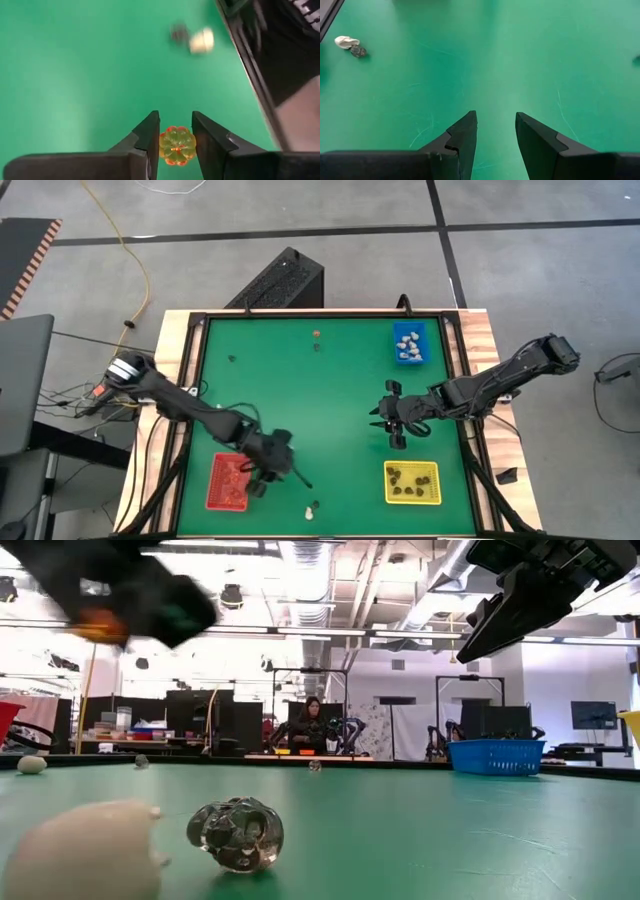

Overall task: Sort Halloween decoration
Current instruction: Put the orange pumpkin toy into the red bin

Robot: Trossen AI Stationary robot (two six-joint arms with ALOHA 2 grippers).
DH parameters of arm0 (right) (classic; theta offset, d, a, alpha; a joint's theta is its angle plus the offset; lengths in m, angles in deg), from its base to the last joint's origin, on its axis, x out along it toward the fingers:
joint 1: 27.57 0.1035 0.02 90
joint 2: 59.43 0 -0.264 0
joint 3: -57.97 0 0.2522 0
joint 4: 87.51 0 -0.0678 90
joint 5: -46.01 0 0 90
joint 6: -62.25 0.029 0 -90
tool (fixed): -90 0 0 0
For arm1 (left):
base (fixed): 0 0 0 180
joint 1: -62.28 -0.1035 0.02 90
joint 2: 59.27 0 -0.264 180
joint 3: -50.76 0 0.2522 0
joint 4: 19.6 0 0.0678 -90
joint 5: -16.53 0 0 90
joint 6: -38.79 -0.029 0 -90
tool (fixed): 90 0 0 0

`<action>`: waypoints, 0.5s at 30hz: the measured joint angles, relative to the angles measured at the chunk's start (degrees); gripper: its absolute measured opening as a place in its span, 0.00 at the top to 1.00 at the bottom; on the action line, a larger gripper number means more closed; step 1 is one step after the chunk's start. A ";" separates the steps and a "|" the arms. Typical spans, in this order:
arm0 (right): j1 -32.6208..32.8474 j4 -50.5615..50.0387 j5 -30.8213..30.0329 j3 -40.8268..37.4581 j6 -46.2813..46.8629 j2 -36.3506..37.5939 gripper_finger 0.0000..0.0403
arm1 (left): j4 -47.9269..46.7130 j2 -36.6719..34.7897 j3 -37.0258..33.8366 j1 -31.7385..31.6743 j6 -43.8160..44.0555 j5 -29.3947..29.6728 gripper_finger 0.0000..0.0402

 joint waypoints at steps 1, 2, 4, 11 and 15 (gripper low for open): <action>0.00 -0.03 0.00 0.00 -0.01 0.00 0.59 | -3.05 -1.28 -0.33 1.22 4.29 0.06 0.79; 0.00 -0.02 0.00 0.00 -0.01 0.00 0.59 | -5.83 -2.33 -0.76 2.75 8.45 0.17 0.78; 0.00 -0.03 0.00 0.00 -0.05 0.00 0.59 | -9.72 -3.81 -1.90 6.10 16.07 0.74 0.78; 0.00 0.13 0.00 0.00 -0.68 0.00 0.59 | -14.43 -5.23 -3.10 15.01 27.96 8.61 0.78; 0.00 0.95 0.00 0.00 -0.68 0.00 0.59 | -17.82 -5.23 -3.10 16.52 34.92 14.82 0.76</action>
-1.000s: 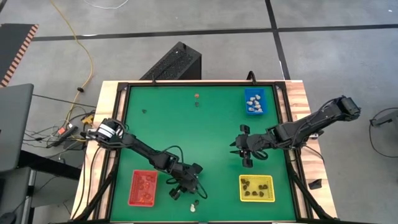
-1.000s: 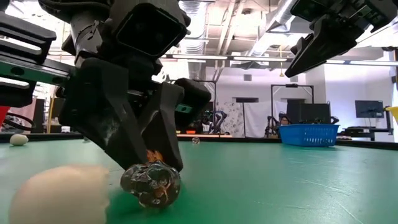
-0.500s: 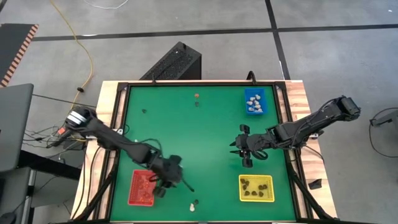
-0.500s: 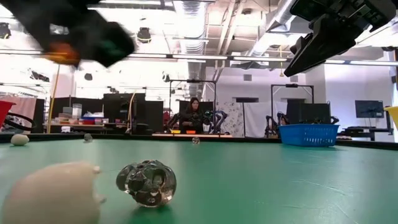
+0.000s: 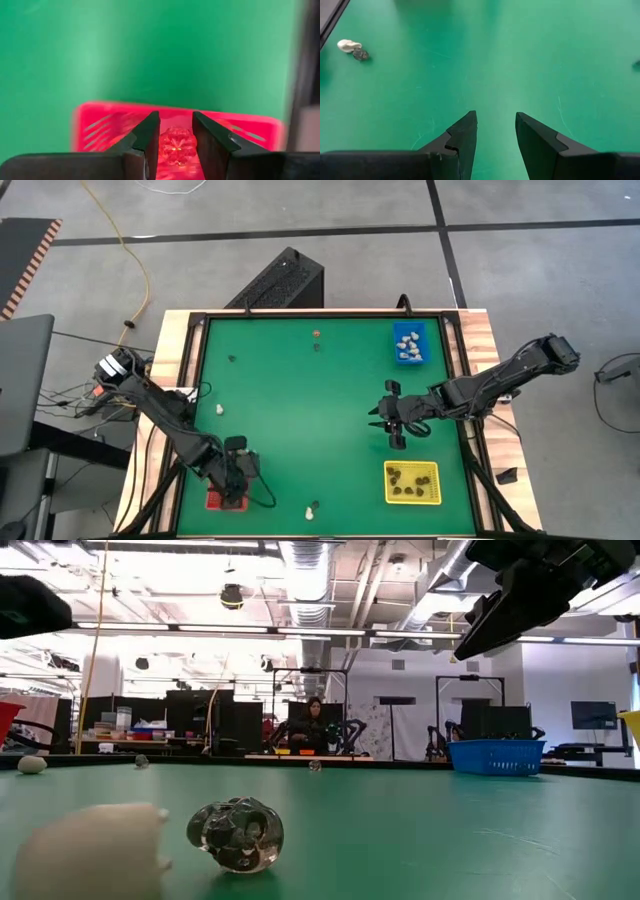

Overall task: Sort Halloween decoration
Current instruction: Put the orange pumpkin toy into the red bin, then put the white skull toy into the blue bin

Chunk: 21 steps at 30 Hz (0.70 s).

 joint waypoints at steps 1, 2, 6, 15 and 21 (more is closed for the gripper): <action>0.00 0.21 0.00 0.00 0.00 0.00 0.59 | -1.60 0.00 0.00 0.03 2.66 1.24 0.75; 0.00 0.34 0.00 0.00 0.00 0.00 0.59 | -3.41 0.00 0.00 0.00 5.32 1.79 0.74; 0.00 0.36 0.01 0.00 0.01 0.00 0.59 | -9.49 0.00 0.00 -0.07 11.84 0.00 0.68; 0.00 0.29 0.02 0.00 -0.80 0.00 0.59 | -13.26 -0.35 1.21 -1.10 6.73 -4.26 0.54; -0.42 0.29 0.04 0.00 -1.48 0.00 0.59 | -17.27 -5.80 4.49 -3.87 -1.68 16.65 0.54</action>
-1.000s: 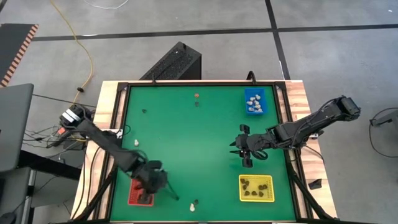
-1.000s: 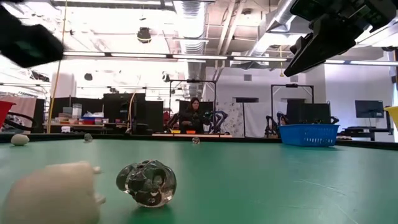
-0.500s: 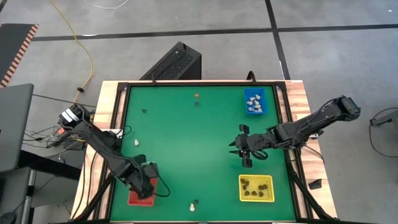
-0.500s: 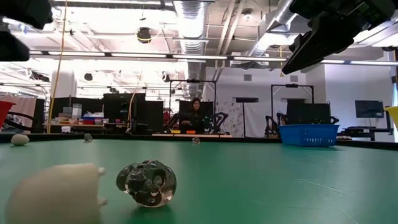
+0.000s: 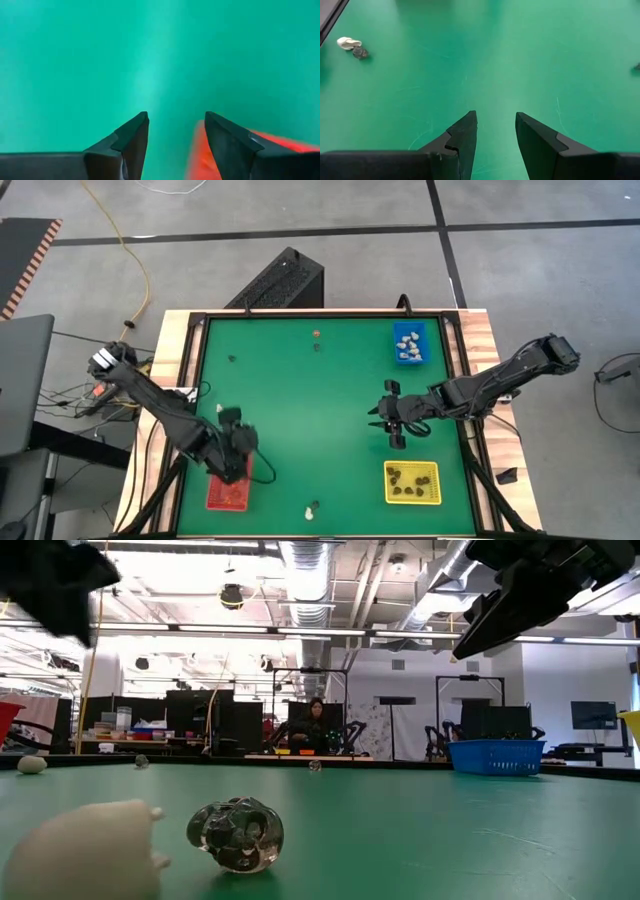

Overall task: Sort Halloween decoration
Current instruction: Put the white skull toy into the blue bin

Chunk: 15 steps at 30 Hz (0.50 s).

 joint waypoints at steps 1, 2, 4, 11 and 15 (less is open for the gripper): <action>-0.09 0.00 0.00 0.00 0.02 0.00 0.59 | -2.00 -1.05 0.03 -1.16 0.25 2.78 0.55; -0.31 0.00 0.00 0.00 0.02 0.00 0.59 | -5.05 -1.82 0.03 -2.88 1.99 3.81 0.55; -0.39 0.00 0.00 0.00 0.04 0.00 0.59 | -13.07 -2.63 -0.09 -7.83 7.89 1.37 0.57; -0.28 -0.35 0.20 0.00 0.04 0.00 0.59 | -18.66 -3.42 -7.51 -24.89 8.13 -17.46 0.58; -0.28 -1.35 0.20 0.00 0.07 0.00 0.59 | -12.14 -3.21 -14.02 -32.95 5.60 -24.49 0.58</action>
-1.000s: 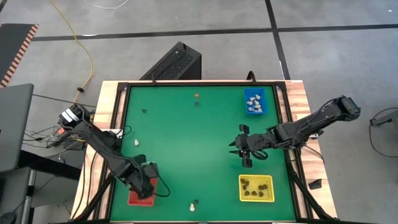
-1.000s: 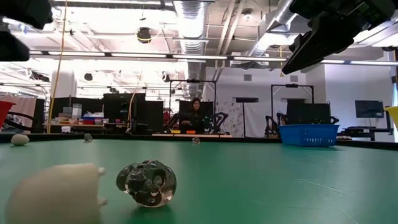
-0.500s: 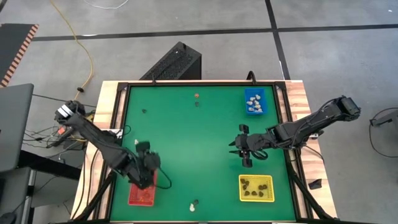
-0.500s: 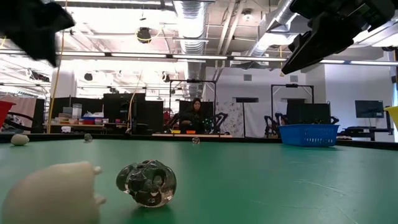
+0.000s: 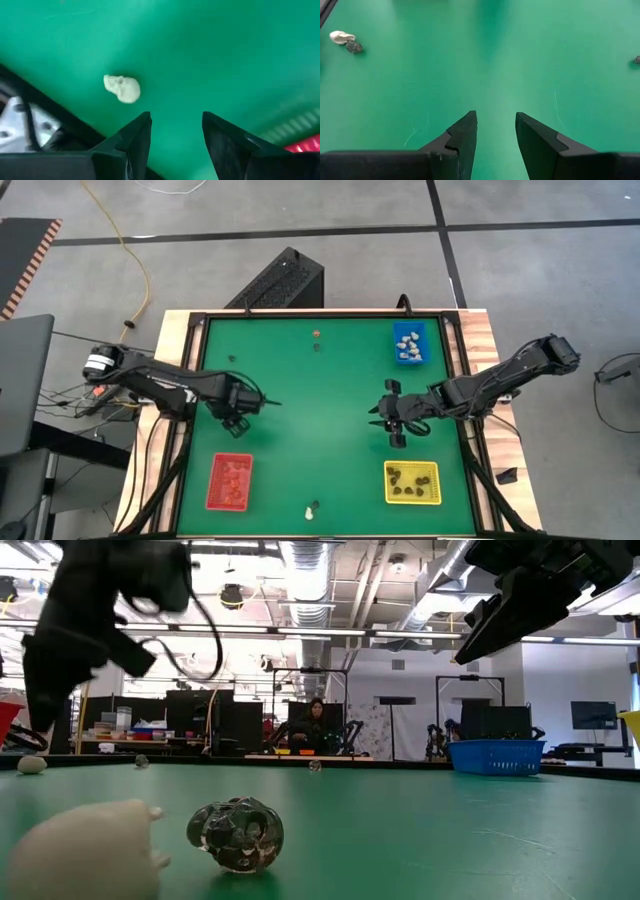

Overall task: Sort Halloween decoration
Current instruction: Put the white skull toy into the blue bin

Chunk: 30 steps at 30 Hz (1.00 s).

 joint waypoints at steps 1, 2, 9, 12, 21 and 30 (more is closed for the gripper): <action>0.03 -0.25 0.00 0.00 0.02 0.00 0.59 | 0.49 0.00 -1.28 -1.68 -0.03 -0.19 0.58; 0.04 -0.50 0.00 0.00 0.02 0.00 0.59 | 0.35 -0.09 -2.28 -3.28 0.32 0.19 0.58; 0.09 -0.55 0.02 0.00 0.04 0.00 0.59 | -0.53 -0.15 -7.42 -9.94 3.26 3.89 0.58; 0.07 -0.56 0.02 0.00 0.04 0.00 0.59 | 1.28 -0.15 -9.16 -10.30 3.33 3.13 0.58; 0.07 -0.64 0.02 0.00 0.02 0.00 0.59 | 8.19 -0.28 -13.06 -10.27 3.25 2.01 0.58; 0.07 -0.85 0.02 0.00 0.04 0.00 0.59 | 12.37 -0.30 -13.73 -10.27 -0.07 2.54 0.59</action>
